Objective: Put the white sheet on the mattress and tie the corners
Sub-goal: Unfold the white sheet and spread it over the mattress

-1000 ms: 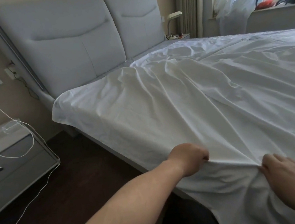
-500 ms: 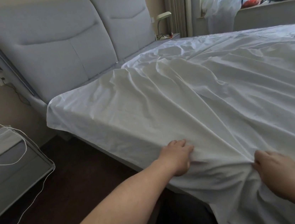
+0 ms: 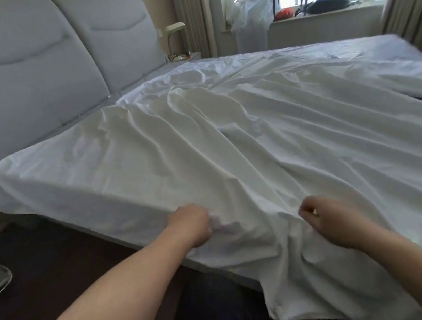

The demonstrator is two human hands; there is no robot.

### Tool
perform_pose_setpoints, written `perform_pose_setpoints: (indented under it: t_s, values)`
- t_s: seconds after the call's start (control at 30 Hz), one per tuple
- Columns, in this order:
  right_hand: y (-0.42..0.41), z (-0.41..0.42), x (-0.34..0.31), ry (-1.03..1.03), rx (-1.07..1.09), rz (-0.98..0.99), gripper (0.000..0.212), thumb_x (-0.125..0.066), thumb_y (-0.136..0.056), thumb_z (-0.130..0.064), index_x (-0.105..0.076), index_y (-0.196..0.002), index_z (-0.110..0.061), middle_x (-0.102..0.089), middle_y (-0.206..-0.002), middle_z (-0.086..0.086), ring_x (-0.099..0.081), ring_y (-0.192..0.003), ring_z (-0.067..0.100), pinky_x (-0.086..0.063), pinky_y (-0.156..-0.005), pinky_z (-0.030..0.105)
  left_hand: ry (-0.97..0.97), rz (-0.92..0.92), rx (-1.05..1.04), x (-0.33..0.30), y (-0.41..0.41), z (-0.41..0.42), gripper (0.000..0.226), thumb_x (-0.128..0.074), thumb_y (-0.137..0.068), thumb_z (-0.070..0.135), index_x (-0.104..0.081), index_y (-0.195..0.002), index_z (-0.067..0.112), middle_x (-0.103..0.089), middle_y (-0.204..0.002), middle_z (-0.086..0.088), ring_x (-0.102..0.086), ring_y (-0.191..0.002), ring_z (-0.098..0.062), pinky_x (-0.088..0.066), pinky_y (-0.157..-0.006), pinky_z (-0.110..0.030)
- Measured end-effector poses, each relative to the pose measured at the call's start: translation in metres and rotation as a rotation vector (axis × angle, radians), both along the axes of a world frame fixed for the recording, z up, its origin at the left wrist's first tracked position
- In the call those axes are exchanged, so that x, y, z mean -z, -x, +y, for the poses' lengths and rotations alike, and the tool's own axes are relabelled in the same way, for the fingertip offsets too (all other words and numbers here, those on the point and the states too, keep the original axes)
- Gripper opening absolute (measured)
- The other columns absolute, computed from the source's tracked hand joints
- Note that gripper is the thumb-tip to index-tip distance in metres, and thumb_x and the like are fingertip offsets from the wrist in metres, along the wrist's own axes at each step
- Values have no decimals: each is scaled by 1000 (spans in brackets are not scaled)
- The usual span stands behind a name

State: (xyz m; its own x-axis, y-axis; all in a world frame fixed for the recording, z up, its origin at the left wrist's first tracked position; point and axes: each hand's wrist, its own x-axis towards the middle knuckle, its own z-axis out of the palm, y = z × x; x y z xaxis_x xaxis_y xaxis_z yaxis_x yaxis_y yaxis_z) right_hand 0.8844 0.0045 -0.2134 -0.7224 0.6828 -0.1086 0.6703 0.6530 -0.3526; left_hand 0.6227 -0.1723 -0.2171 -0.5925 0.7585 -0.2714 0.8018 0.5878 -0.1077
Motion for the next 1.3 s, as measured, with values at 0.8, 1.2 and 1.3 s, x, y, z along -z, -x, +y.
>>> perform_pose_setpoints:
  t_s: [0.8,1.2,1.3]
  values:
    - [-238,84,34,-241,669,224,21,-49,-102,-30,-62,-102,-14,-64,-110,16,-58,-105,40,-48,-85,47,-92,-4,724,17,-250,161,79,-66,-86,66,-37,-149,27,-40,-154,-4,-40,-137,-33,-46,-105,-44]
    - [-311,112,14,-16,804,230,29,-54,-97,-35,-68,-110,-14,-64,-122,22,-58,-112,41,-46,-93,46,14,18,737,6,-274,170,50,-71,-87,57,-54,-117,20,-61,-121,-6,-55,-116,-32,-54,-91,-44]
    - [-334,110,15,41,974,-76,49,-52,-88,-47,-56,-131,-23,-50,-137,17,-48,-125,43,-43,-100,53,53,53,764,4,-277,173,37,-69,-91,47,-61,-113,18,-67,-118,-10,-63,-111,-34,-50,-80,-37]
